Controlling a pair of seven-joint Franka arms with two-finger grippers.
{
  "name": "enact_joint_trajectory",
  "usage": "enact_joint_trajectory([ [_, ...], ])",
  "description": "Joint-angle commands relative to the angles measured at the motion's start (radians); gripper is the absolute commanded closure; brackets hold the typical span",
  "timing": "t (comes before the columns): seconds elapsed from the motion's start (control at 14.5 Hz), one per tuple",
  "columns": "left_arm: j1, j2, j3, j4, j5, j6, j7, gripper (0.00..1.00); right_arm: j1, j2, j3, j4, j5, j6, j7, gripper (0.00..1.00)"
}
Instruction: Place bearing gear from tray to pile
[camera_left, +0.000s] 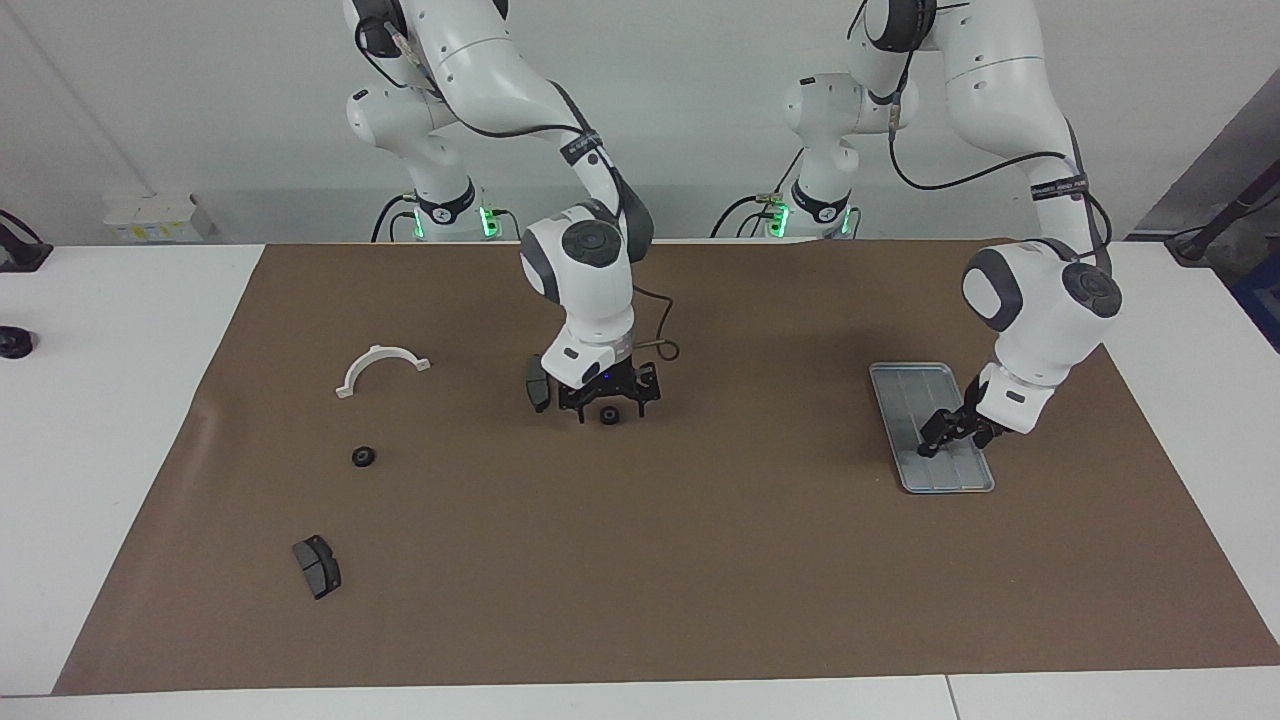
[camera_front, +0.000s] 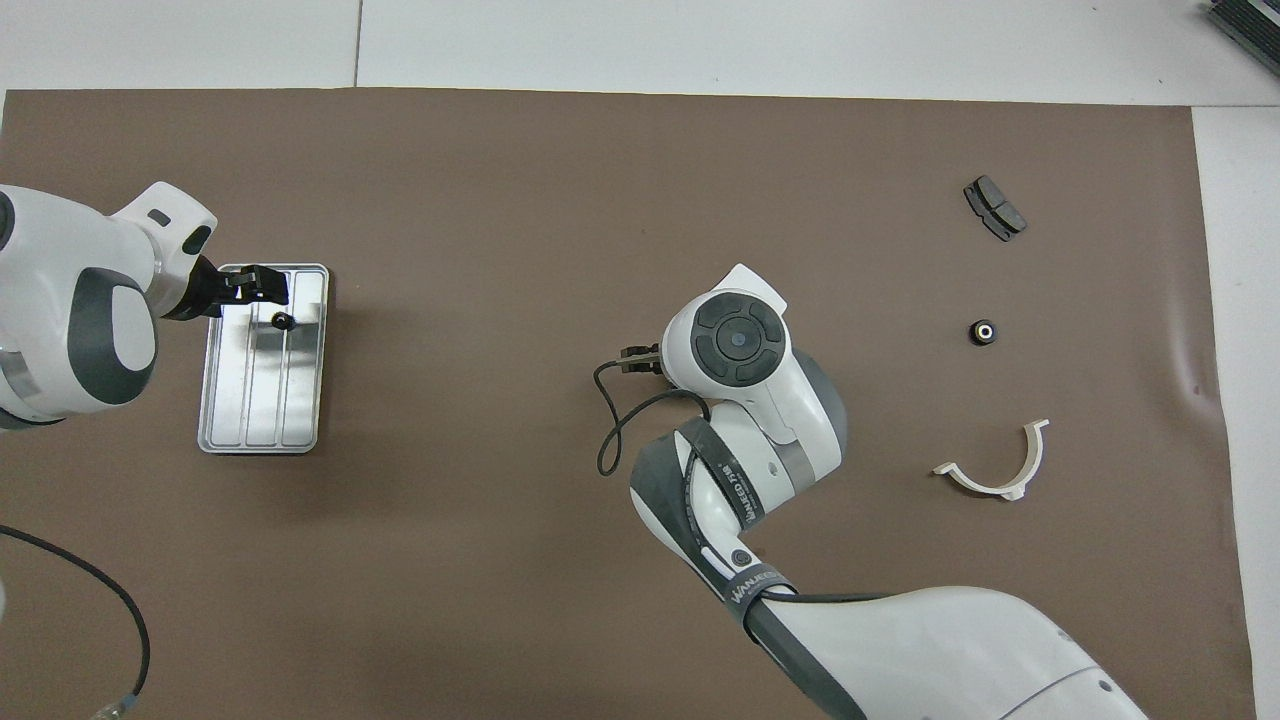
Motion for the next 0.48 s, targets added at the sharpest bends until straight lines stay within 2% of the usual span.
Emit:
enact_joint_trajectory([
  [0.0,-0.013,-0.030,0.007,-0.039,0.007,0.017,-0.003,0.31,0.003,0.015,-0.002,0.011,-0.024,-0.005,0.016,0.14],
  [0.21,-0.037,-0.030,0.007,-0.071,0.007,0.034,-0.004,0.41,0.023,0.004,-0.002,-0.028,-0.025,-0.025,0.017,0.24],
  [0.35,-0.049,-0.029,0.007,-0.076,0.007,0.034,-0.004,0.42,0.023,0.002,-0.002,-0.034,-0.025,-0.023,0.016,0.31],
  [0.41,-0.051,-0.029,0.007,-0.081,0.007,0.036,-0.004,0.44,0.023,0.002,-0.002,-0.034,-0.025,-0.025,0.016,0.31],
])
